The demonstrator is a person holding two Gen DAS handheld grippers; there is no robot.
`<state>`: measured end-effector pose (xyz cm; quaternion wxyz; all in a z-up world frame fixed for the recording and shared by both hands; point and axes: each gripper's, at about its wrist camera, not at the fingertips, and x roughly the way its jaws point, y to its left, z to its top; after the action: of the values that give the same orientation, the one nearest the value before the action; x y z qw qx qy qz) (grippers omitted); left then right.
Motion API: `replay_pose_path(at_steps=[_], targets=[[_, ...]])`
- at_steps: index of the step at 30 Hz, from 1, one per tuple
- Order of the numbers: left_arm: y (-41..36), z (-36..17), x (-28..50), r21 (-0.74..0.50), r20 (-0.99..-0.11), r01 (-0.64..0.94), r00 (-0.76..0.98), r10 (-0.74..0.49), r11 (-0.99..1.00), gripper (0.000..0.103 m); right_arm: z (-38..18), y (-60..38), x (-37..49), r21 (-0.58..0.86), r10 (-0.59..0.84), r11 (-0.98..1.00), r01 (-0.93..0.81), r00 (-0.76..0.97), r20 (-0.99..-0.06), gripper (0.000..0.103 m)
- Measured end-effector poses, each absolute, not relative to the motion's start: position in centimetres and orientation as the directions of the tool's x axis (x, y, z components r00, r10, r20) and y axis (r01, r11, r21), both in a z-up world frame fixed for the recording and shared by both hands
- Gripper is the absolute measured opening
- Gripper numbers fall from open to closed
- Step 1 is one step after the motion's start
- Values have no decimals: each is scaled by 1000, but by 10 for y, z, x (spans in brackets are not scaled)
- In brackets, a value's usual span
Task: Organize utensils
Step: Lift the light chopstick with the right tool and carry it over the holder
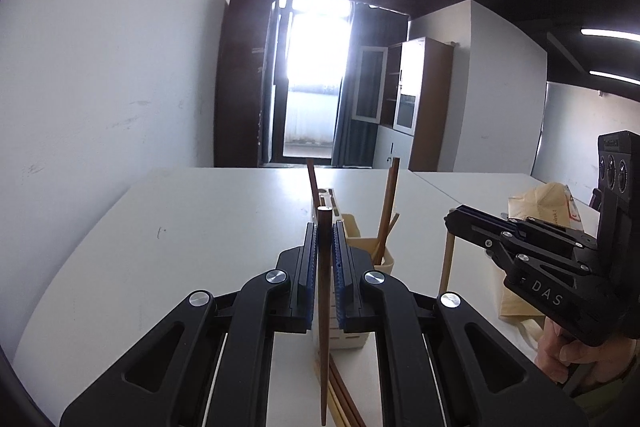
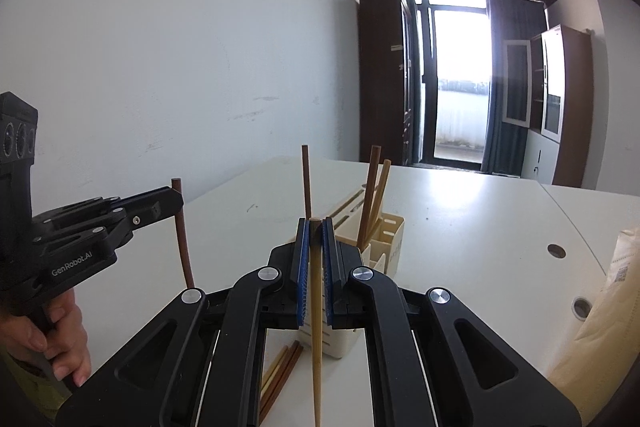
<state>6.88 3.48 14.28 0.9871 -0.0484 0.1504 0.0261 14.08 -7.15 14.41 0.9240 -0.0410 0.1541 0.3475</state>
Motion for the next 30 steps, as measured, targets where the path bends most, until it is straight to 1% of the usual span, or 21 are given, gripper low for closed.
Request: replay_pose_path(at_steps=[8,13,17,21,28,30], targets=[[22,180,75,-55,-209,-38,978,25,998,7,166,-73,141,30,639,756,-654,727,-251,7],[5,190,78,22,-166,-31,985,34,999,7,178,-76,143,31,644,757,-653,736,-209,7],[9,194,81,-16,-135,-20,991,18,1000,7,178,-78,149,37,645,758,-651,741,-185,7],[3,197,85,-6,-103,-6,995,5,1000,7,184,-83,152,56,645,762,-645,750,-148,7],[5,208,80,-32,-15,-5,1000,5,999,7,200,-91,139,49,646,763,-644,761,-56,7],[3,209,80,-23,4,0,1000,0,1000,7,204,-93,132,43,646,763,-645,763,-20,7]])
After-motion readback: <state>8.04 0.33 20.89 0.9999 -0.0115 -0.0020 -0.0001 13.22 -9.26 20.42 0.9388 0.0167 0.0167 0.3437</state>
